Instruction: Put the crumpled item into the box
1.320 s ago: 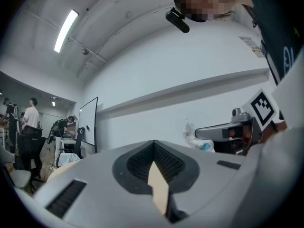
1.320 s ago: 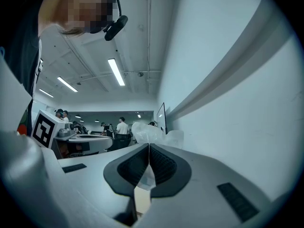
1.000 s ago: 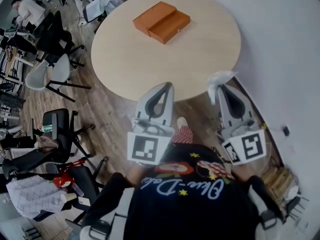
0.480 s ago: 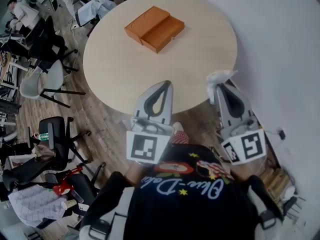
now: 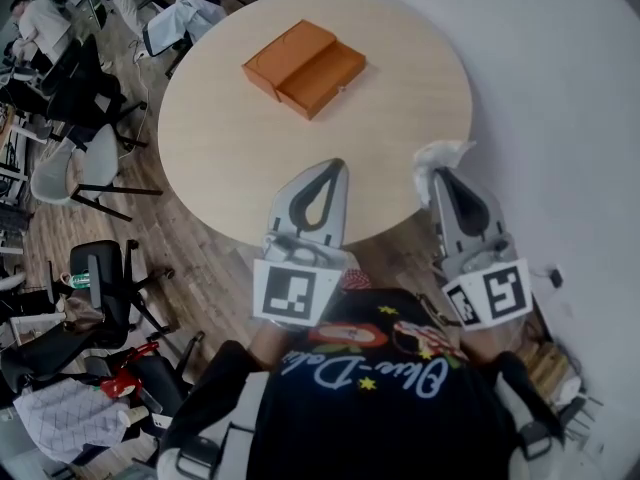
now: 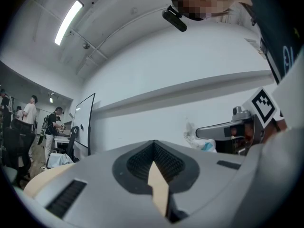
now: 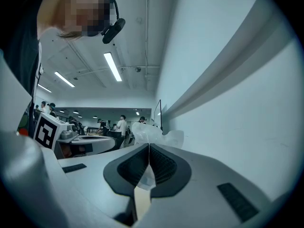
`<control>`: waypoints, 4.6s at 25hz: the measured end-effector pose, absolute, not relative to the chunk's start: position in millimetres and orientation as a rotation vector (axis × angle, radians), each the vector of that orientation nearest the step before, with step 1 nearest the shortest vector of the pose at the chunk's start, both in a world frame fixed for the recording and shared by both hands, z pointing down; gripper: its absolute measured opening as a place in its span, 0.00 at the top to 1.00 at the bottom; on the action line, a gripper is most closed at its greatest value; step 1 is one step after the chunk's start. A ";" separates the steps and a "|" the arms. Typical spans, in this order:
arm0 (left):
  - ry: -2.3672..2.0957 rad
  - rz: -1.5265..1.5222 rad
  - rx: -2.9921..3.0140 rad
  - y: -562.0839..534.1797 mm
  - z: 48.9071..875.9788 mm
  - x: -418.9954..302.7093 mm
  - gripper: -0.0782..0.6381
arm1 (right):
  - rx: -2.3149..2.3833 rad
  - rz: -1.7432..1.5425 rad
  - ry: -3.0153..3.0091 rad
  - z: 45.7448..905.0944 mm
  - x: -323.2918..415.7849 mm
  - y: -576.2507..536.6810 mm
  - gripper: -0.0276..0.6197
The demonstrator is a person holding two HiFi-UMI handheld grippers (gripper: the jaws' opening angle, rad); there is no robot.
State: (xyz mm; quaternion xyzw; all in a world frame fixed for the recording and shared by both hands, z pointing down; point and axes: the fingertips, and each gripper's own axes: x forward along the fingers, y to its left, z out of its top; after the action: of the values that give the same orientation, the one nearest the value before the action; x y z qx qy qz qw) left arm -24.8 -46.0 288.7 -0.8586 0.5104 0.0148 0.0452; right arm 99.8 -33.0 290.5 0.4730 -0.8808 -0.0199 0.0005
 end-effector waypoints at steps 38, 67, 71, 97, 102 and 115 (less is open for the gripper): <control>2.082 -0.002 -2.227 -153.7 282.5 -45.4 0.90 | 0.852 -0.051 -3.058 271.4 65.2 -208.1 0.95; 2.489 -0.110 -1.759 -171.6 274.2 -26.2 0.90 | 0.288 0.038 -3.161 284.5 62.7 -287.5 0.95; 2.499 -0.123 -1.773 -174.7 281.9 -42.1 0.90 | 0.289 0.045 -3.148 290.8 41.1 -291.7 0.95; 2.537 -0.063 -1.849 -227.3 309.0 -106.2 0.90 | 0.311 0.044 -2.928 371.7 -46.8 -352.3 0.95; 2.545 -0.063 -1.859 -236.0 318.7 -112.7 0.90 | 0.286 0.036 -2.908 393.8 -59.3 -359.2 0.95; 2.611 -0.063 -1.857 -240.1 333.7 -129.8 0.90 | 0.283 0.034 -2.750 458.3 -86.4 -377.0 0.95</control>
State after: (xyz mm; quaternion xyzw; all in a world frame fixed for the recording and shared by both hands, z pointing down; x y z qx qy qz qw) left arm -129.8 -240.1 333.7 -0.5791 0.8144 -0.0198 -0.0315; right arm -86.4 -377.0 458.3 0.1004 -0.9771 0.0122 0.1874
